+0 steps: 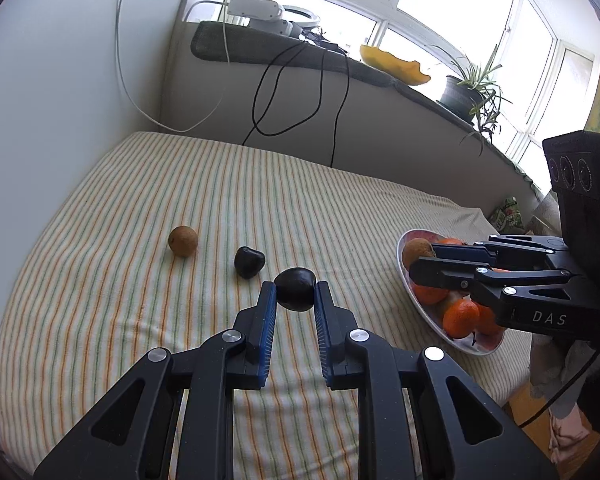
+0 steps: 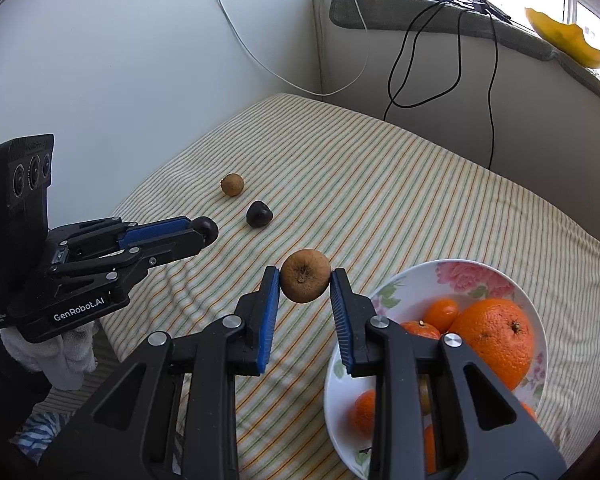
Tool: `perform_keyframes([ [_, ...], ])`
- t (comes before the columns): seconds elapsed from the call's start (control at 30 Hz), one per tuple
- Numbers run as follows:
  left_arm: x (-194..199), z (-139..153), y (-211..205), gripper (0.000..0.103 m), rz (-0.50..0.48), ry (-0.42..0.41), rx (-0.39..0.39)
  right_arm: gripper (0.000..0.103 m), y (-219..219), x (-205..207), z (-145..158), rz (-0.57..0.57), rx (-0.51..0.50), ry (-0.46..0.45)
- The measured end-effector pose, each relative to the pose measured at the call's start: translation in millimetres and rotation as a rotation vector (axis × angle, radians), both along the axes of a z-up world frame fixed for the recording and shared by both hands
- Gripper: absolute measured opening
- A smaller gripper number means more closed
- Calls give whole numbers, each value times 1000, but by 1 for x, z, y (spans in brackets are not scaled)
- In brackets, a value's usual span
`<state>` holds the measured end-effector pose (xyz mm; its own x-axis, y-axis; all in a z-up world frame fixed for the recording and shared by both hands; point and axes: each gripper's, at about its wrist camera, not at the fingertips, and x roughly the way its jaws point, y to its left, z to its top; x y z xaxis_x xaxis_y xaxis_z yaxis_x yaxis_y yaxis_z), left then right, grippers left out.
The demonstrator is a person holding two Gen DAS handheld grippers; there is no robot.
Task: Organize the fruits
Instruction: 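Carry the plum and kiwi onto the plate and open both tools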
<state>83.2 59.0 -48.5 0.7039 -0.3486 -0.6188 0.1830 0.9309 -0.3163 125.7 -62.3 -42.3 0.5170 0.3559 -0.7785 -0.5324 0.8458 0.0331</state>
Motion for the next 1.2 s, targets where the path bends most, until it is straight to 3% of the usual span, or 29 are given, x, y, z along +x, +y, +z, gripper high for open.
perform_keyframes([
  [0.7, 6, 5, -92, 17, -195, 1, -25, 27, -60, 20, 4, -105, -43, 8],
  [1.2, 12, -4, -113, 17, -226, 28, -10, 27, -68, 32, 0, -133, -41, 38],
])
